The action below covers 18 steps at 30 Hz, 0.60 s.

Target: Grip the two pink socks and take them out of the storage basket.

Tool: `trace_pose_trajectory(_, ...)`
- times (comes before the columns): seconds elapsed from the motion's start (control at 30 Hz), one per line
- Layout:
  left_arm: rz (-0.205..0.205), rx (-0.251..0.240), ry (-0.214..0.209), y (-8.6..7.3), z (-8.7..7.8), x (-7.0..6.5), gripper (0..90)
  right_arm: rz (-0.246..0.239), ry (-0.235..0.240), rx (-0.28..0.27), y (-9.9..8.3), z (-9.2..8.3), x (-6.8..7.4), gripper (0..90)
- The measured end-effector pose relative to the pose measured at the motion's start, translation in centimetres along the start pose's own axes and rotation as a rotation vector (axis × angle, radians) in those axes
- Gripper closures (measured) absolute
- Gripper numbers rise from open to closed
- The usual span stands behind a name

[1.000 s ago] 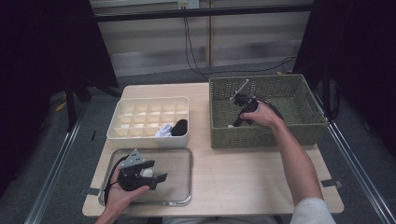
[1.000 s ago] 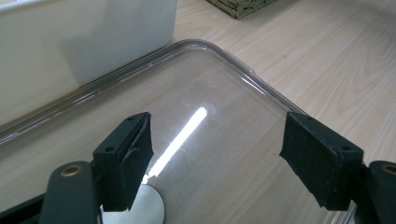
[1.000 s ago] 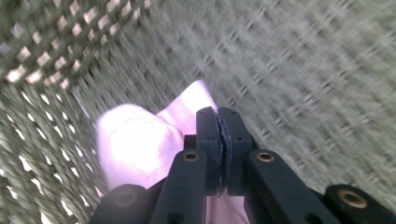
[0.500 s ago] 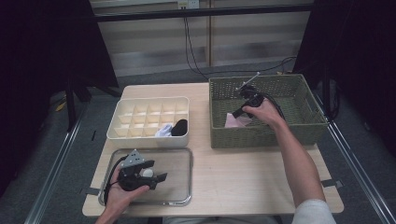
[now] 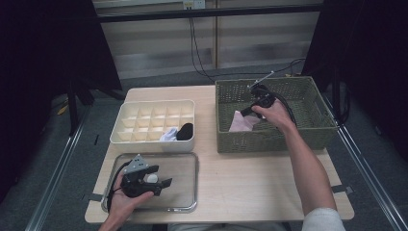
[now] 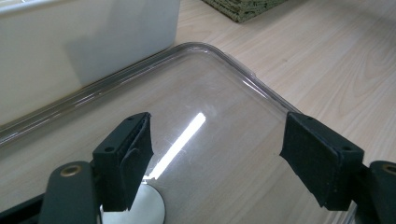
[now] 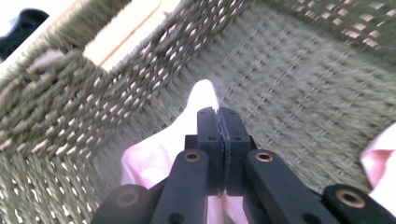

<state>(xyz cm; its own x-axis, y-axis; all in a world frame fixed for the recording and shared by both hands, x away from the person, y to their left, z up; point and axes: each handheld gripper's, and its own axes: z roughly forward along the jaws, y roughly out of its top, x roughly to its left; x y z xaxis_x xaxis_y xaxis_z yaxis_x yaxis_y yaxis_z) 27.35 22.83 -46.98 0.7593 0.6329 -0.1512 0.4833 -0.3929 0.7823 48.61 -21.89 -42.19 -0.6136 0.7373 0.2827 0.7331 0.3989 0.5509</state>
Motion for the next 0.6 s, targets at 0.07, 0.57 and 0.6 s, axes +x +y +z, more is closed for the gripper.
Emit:
trace_pose_trajectory(0.07, -0.001, -0.005, 0.004, 0.0, 0.0, 0.0, 24.1, 0.006, -0.011, -0.016, -0.1, -0.3, 0.0, 88.6)
trace_pose_trajectory(0.57, 0.001, -0.025, 0.011, 0.3, -0.4, -0.3, 24.2, 0.006, 0.001, -0.148, -0.3, -3.5, 1.0, 88.6)
trace_pose_trajectory(0.6, 0.001, -0.02, 0.013, 0.3, -0.4, -0.4, 23.8, 0.01, 0.0, -0.163, -0.3, -3.8, 1.1, 88.6)
